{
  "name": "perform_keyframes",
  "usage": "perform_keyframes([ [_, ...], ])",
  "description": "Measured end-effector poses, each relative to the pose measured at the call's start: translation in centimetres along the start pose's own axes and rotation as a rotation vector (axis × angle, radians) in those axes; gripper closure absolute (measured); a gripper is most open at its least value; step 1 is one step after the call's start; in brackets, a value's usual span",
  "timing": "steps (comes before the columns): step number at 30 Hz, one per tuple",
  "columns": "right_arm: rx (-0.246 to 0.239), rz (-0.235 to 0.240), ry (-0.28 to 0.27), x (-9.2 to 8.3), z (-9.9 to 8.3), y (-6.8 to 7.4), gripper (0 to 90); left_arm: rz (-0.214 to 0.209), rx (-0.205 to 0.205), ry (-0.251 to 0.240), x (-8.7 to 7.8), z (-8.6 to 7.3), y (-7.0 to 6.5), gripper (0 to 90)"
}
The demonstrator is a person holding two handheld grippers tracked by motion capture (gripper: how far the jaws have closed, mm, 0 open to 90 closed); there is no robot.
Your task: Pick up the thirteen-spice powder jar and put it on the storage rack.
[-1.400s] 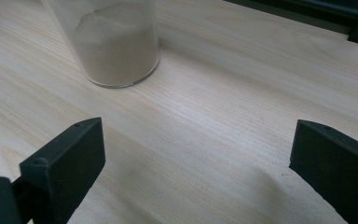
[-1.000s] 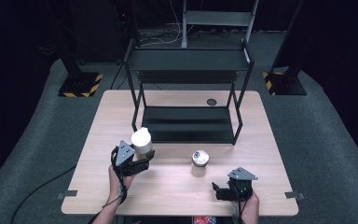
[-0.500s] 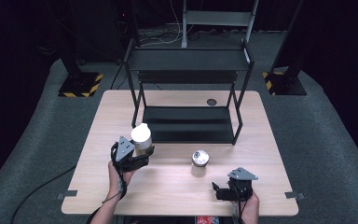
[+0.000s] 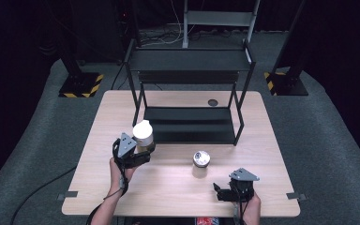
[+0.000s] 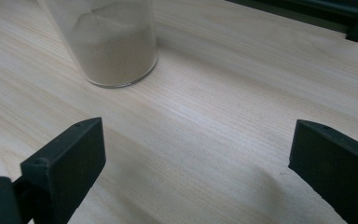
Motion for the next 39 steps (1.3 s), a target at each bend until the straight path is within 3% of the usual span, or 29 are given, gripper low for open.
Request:
perform_keyframes([
  [39, 0.000, 0.001, 0.005, 0.1, 0.1, 0.0, 2.8, 0.002, 0.024, -0.001, 2.7, 2.1, 1.1, 30.2],
])
Point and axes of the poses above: each handheld gripper's, and its own axes: x roughly forward along the jaws, z roughly out of its top, y roughly to its left, the point moved 5 cm from there along x, roughly forward along the jaws, and after that the axes turned 12 degrees about -y, right-handed, at the moved point
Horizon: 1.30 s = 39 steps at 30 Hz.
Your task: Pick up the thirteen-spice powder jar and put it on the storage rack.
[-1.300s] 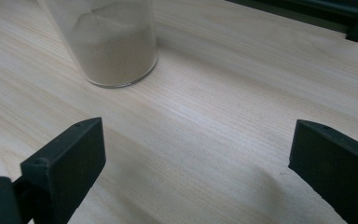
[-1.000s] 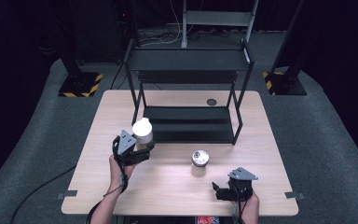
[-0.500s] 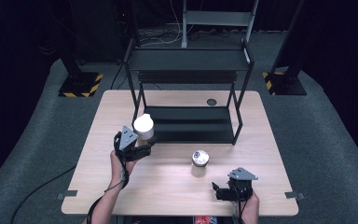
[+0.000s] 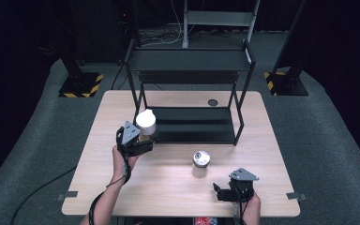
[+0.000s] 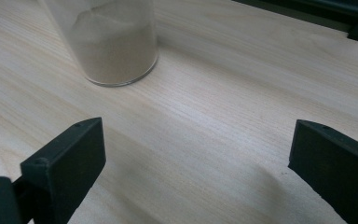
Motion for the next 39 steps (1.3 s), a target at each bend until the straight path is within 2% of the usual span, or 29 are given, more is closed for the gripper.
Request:
perform_keyframes([
  [20, 0.000, 0.000, 0.003, 0.0, 0.0, 0.0, 2.9, 0.003, 0.020, -0.006, 1.6, 1.6, 0.6, 30.2],
  [28, 0.000, 0.000, 0.003, 0.0, 0.0, 0.0, 2.9, 0.010, 0.010, -0.020, 2.0, 2.2, 1.0, 30.2],
  [39, 0.001, 0.000, 0.002, 0.0, 0.0, 0.0, 2.9, 0.004, 0.041, -0.013, 2.8, 3.5, 1.2, 30.2],
])
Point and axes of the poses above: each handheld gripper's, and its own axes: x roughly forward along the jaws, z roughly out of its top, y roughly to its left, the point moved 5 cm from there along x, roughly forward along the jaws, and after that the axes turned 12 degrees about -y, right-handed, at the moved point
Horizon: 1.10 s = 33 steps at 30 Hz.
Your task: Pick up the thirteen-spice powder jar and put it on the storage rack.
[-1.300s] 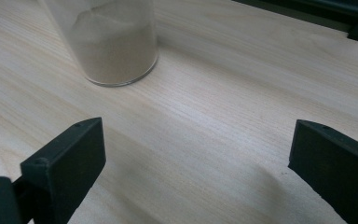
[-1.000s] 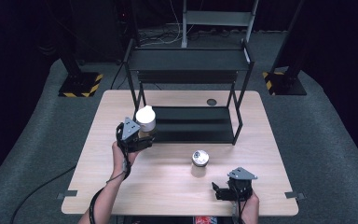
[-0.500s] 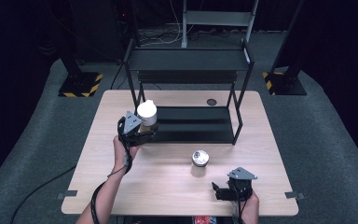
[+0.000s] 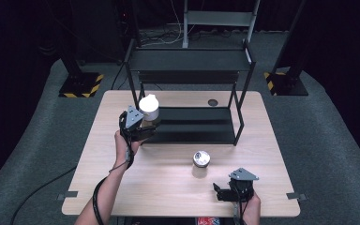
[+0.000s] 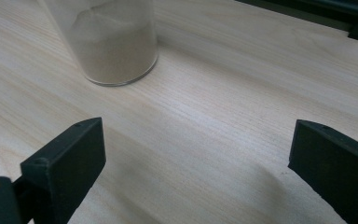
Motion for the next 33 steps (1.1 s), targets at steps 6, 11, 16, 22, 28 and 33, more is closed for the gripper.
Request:
perform_keyframes([
  [6, 0.001, 0.000, 0.000, 0.0, 0.0, 0.0, 2.9, 0.003, -0.003, 0.001, 0.4, 0.3, 0.3, 30.2],
  [11, 0.001, -0.001, -0.002, 0.0, 0.0, 0.0, 2.9, 0.006, -0.009, -0.005, 0.6, 0.8, 0.7, 30.2],
  [16, 0.001, -0.001, 0.000, 0.0, 0.0, 0.0, 2.9, 0.011, -0.008, -0.005, 0.9, 1.2, 1.0, 30.2],
  [22, 0.001, -0.001, -0.002, 0.0, 0.0, 0.0, 2.9, 0.011, -0.021, -0.015, 1.2, 1.8, 1.5, 30.2],
  [28, 0.002, -0.001, 0.000, 0.0, 0.0, 0.0, 2.9, 0.015, -0.017, -0.020, 1.5, 2.6, 1.8, 30.2],
  [33, 0.002, -0.001, -0.001, 0.0, 0.0, 0.0, 2.9, 0.016, -0.017, -0.023, 1.7, 3.1, 2.0, 30.2],
])
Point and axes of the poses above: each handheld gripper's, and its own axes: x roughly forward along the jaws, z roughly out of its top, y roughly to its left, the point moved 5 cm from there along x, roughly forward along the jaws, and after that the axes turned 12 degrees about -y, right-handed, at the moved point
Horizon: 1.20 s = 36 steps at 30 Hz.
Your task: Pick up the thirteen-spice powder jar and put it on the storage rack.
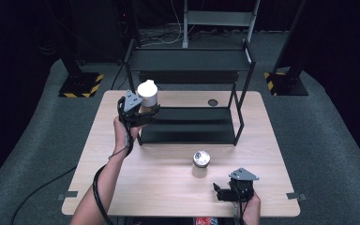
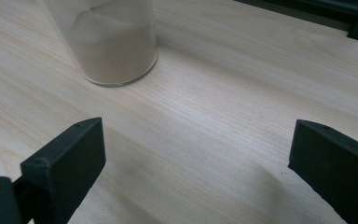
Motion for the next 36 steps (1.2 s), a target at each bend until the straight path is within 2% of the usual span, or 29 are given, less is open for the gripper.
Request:
perform_keyframes([
  [15, 0.002, -0.001, 0.006, 0.1, 0.1, 0.0, 2.9, -0.011, -0.015, -0.010, 0.2, 1.3, 0.8, 30.2],
  [36, 0.004, -0.001, 0.008, 0.1, 0.1, 0.0, 2.9, -0.021, -0.003, -0.033, 0.0, 3.5, 1.2, 30.2],
])
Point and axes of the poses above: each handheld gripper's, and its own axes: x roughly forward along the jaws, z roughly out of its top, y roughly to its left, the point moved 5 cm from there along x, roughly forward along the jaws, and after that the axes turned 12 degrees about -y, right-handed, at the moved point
